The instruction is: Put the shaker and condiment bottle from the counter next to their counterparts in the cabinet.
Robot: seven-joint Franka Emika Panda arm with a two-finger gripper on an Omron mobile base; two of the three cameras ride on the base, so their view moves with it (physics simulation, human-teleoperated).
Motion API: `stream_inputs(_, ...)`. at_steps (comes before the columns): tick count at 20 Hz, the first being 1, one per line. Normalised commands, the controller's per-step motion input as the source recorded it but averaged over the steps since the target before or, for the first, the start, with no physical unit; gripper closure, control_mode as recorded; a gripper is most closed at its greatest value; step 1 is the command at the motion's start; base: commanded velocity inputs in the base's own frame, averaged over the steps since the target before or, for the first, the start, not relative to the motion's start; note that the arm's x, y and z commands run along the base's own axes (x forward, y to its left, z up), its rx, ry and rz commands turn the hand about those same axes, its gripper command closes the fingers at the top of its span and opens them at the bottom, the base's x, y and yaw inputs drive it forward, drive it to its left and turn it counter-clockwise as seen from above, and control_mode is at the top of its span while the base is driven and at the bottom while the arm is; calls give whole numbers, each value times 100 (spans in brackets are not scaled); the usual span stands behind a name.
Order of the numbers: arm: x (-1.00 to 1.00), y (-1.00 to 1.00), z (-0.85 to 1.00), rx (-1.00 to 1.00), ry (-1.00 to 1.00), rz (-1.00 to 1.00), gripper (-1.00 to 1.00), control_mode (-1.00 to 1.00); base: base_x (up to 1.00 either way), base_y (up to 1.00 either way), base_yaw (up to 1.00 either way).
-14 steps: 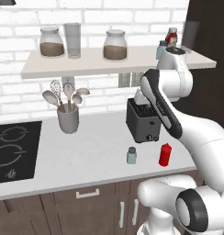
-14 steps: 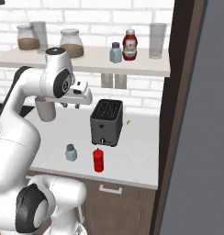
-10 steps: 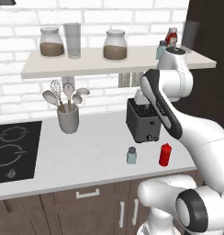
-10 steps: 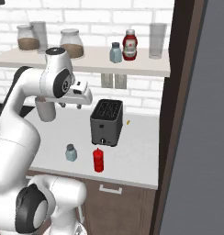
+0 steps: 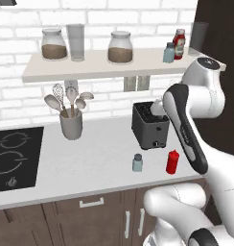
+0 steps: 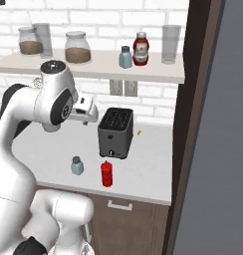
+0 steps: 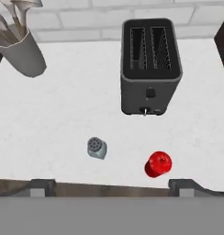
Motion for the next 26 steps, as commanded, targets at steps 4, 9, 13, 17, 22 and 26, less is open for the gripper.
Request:
stream_inputs(4, -100, -13, -23, 0, -26, -1, -100, -100, 0, 0, 0)
stream_inputs(9, -85, -1, -25, -8, -17, -4, -100, -100, 0, 0, 0)
stream_inputs(13, -9, 0, -16, -14, -2, -18, -100, -100, 0, 0, 0)
stream_inputs(17, 28, -1, -28, -15, 0, -23, -100, -100, 0, 0, 0)
stream_inputs(22, 18, -2, -43, -9, -5, -18, -100, -100, 0, 0, 0)
stream_inputs(26, 0, 19, -50, -8, -6, -44, -100, -100, 0, 0, 0)
